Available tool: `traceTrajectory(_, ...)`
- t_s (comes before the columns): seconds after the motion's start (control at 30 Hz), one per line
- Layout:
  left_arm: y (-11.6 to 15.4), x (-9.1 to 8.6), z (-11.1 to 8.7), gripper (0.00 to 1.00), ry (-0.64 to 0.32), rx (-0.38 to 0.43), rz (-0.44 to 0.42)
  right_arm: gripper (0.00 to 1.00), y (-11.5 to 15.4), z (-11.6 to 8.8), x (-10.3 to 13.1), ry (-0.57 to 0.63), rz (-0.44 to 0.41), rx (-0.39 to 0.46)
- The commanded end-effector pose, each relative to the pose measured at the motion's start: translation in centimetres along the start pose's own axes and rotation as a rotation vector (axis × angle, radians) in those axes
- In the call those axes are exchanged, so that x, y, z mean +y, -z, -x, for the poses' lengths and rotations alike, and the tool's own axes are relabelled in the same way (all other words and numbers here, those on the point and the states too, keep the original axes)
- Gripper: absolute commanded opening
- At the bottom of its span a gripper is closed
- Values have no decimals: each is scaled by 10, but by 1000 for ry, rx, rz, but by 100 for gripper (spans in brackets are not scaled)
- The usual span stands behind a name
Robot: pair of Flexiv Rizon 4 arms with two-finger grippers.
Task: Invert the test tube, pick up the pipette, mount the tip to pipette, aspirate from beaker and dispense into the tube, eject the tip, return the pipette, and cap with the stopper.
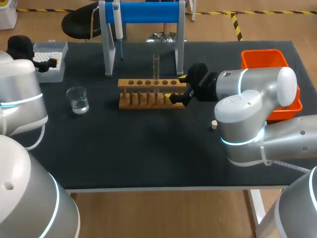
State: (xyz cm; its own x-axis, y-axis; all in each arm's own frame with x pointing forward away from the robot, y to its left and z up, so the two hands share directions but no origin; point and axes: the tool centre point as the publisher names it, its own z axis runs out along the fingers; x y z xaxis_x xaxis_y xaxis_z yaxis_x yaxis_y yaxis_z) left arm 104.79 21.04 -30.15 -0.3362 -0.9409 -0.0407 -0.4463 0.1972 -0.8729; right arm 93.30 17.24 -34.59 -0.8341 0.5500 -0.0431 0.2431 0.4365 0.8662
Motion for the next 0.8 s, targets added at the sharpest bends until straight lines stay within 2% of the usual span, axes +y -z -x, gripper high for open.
traceTrajectory(0.03, -4, 1, 0, 100, 0, -2, -1, 100, 1, 0, 0, 0, 0, 1)
traceTrajectory(0.8, -9, 1, 3, 100, 4, -5, -7, 100, 1, 0, 0, 0, 0, 1)
